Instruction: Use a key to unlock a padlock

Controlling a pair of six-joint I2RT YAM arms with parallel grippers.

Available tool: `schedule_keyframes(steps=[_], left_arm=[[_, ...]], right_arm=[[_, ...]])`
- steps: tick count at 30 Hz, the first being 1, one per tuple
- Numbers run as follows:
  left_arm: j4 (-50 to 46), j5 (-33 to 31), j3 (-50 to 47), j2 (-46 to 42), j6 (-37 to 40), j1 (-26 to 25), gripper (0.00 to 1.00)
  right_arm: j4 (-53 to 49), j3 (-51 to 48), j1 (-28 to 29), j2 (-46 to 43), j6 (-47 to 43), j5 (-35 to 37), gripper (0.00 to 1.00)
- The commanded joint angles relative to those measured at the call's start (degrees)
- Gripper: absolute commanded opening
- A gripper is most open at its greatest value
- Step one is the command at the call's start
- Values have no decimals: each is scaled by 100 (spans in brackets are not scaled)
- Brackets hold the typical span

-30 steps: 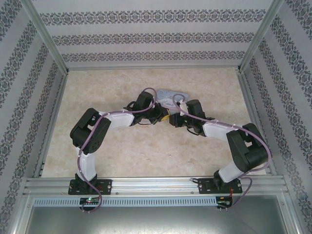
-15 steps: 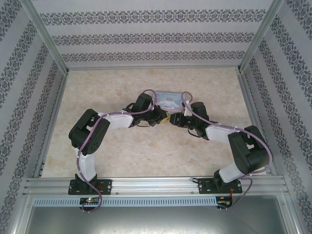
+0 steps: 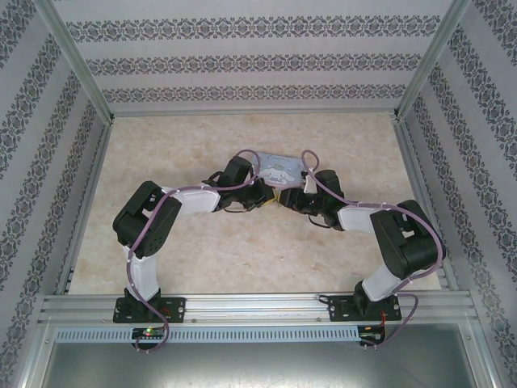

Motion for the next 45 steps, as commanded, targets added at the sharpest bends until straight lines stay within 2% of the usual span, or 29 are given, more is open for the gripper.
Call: schedule_keyframes(steps=[1,7,17,24,34,45], left_arm=[[-913,485,-112,-5,357,-107,10],[-972,443,-141,-4,427,-107,27],[-1036,323,-203,-431,494,-98,44],[-1153,193,-1,-723,464,2,51],[-1326,11,702,-683,523,417,63],[-2447,-558,1663,-363,1228,836,69]], right_arm=[[616,129,-225,97,47,439,39],[743,63,-242,234,88,465,39],[765,426,-410,516,137,347,39],[735,841,-608,740,149,81,39],[922,172,-562,532,-24,-27,38],[982,241,-323,866,-182,-20,36]])
